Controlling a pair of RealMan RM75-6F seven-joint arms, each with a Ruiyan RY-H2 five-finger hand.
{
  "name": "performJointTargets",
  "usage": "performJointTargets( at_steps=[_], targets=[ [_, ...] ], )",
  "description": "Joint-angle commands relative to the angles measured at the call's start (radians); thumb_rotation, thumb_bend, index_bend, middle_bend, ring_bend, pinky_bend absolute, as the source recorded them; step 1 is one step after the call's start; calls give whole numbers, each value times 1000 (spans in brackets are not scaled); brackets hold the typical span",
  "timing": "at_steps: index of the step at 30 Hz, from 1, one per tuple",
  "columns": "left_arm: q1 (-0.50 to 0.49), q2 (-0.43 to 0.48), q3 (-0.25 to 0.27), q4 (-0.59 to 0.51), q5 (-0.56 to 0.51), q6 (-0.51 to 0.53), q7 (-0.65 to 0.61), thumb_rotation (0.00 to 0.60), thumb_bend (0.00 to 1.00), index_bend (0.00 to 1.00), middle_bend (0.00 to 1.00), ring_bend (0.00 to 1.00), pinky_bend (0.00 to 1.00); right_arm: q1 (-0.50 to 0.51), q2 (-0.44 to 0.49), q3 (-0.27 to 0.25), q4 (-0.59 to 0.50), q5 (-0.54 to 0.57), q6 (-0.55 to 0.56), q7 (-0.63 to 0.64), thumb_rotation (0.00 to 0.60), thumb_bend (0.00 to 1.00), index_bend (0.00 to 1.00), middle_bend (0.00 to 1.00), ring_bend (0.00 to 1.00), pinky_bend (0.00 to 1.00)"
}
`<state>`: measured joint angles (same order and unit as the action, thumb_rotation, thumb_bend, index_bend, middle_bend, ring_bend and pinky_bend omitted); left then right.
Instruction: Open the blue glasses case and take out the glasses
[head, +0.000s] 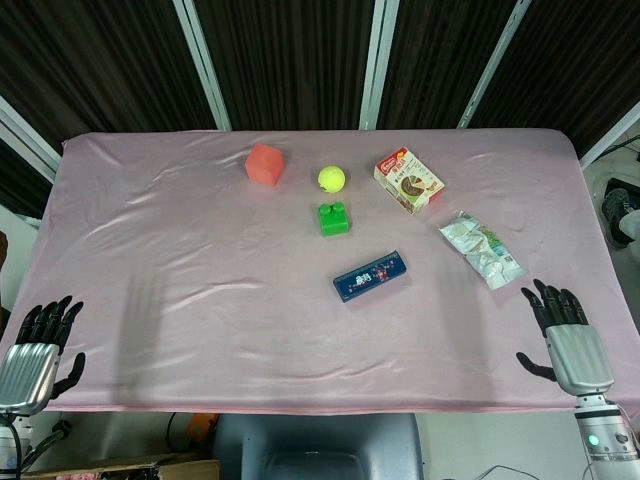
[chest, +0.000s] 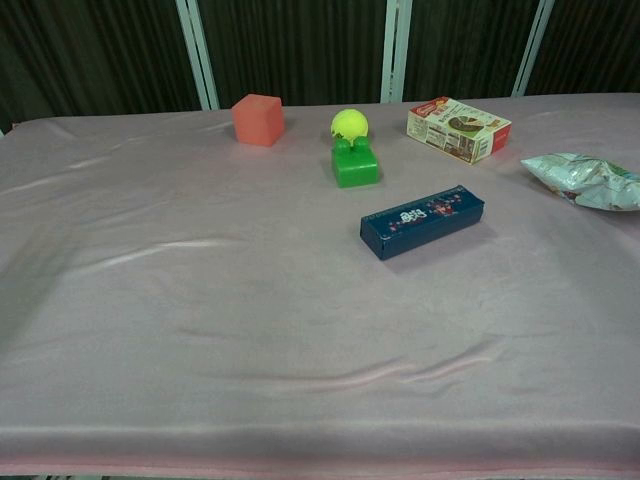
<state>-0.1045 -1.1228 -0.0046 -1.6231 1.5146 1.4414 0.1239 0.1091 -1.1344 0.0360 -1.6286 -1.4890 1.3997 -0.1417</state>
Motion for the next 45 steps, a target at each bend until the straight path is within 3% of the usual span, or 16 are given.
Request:
performJointTargets(
  at_steps=[1,9,15,19,26,39,45],
  targets=[
    [0,1,0,0,1,1,-2,600,435,44,0,0,0,2,-3,0,1,-1,-1,-2,600,318,0,0,0,0],
    [-11,15,9,0,19,-20,-46,600,435,17,0,0,0,56,-43,19,18,-24,-45,-29,600,318,0,0,0,0],
    [-5,6,13,14,43,6,-54,600,434,3,0,0,0,234,-104,102,46,42,-262,-116,600,318,5,0,0,0],
    [-4,2,11,17,40,9,-48,600,434,3,0,0,0,363,-194,153,122,95,-397,-168,600,318,67,0,0,0],
    [-6,0,7,21,29,3,-44,600,434,3,0,0,0,504,-343,195,274,140,-497,-203,600,319,190,0,0,0],
    [-8,-2,1,19,13,-2,-38,600,435,2,0,0,0,601,-416,183,378,221,-578,-248,600,349,259,0,0,0],
    [-7,-4,3,18,12,-3,-32,600,435,2,0,0,0,616,-436,171,423,242,-587,-237,600,374,344,0,0,0]
  ],
)
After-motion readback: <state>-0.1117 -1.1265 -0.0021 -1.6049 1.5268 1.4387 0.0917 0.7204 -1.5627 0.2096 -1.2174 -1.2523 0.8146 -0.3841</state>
